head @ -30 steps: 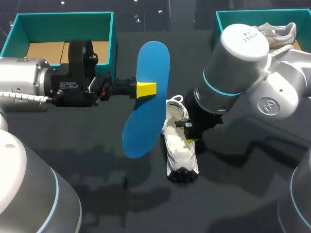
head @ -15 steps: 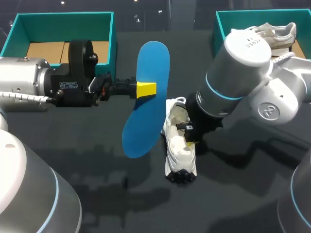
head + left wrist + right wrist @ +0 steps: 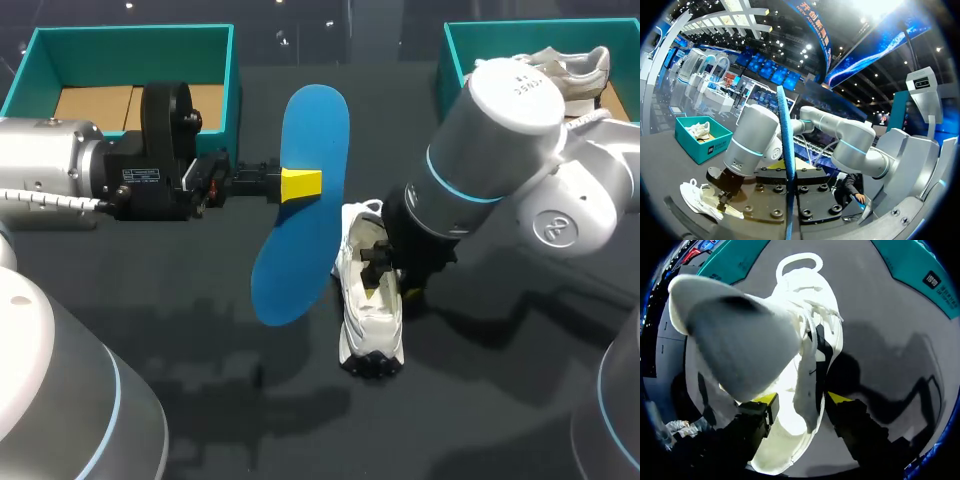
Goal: Take the shoe out of the shoebox, open the shoe tongue, remove and reinsert the insole, then place the shoe into the shoebox
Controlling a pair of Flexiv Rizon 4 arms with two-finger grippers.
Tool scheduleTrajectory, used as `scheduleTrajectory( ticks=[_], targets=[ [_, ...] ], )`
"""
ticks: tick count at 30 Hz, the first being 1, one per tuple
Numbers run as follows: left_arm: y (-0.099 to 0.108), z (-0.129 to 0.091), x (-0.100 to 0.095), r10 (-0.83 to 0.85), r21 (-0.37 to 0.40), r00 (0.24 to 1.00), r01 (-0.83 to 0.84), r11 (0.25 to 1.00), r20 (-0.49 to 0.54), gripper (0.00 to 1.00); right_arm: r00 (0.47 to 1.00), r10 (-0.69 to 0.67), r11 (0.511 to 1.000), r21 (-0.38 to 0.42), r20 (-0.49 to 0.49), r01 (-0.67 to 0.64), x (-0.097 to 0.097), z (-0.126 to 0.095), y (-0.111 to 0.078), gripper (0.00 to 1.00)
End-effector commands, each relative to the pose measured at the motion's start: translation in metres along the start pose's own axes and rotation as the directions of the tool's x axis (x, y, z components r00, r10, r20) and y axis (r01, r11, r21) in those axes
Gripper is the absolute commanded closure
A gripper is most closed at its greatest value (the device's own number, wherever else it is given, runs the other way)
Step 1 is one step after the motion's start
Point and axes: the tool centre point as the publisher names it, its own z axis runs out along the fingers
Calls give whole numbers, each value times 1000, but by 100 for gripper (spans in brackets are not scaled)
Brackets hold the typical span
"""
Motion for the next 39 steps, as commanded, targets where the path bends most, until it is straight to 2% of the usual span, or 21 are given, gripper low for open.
scheduleTrajectory(
  ticks=[1, 7, 10, 23, 29, 33, 36, 38, 39],
  targets=[
    [1, 3, -2, 0, 2, 1000, 0, 1000, -2, 100, 998, 36, 999, 6, -56, -35, -13, -29, -6, 0],
    [1, 3, -2, 0, 2, 1000, 0, 1000, -2, 100, 982, 53, 999, 16, -183, -51, -19, -62, -2, 0],
    [1, 3, -2, 0, 2, 1000, 0, 1000, -2, 100, 970, 24, 1000, 24, -243, -18, -19, -75, 3, 0],
    [1, 3, -2, 0, 2, 1000, 0, 1000, -2, 100, 970, 24, 1000, 24, -243, -18, -19, -75, 3, 0],
    [-10, 1, -9, 218, 10, 976, -218, 976, 0, 100, 930, 52, 999, 31, -364, -44, -21, -100, 2, 0],
    [-15, -2, -17, 458, 24, 889, -459, 888, 16, 100, 898, 64, 998, 30, -435, -56, -20, -117, 3, 0],
    [-16, -3, -28, 636, 20, 770, -637, 770, 44, 100, 881, 68, 998, 32, -467, -60, -20, -128, 5, 0],
    [-15, -1, -36, 747, 17, 662, -749, 663, 65, 100, 870, 74, 997, 34, -488, -65, -21, -134, 7, 0],
    [-14, -1, -41, 766, 26, 640, -768, 640, 58, 100, 862, 73, 997, 34, -502, -65, -21, -137, 8, 0]
  ],
)
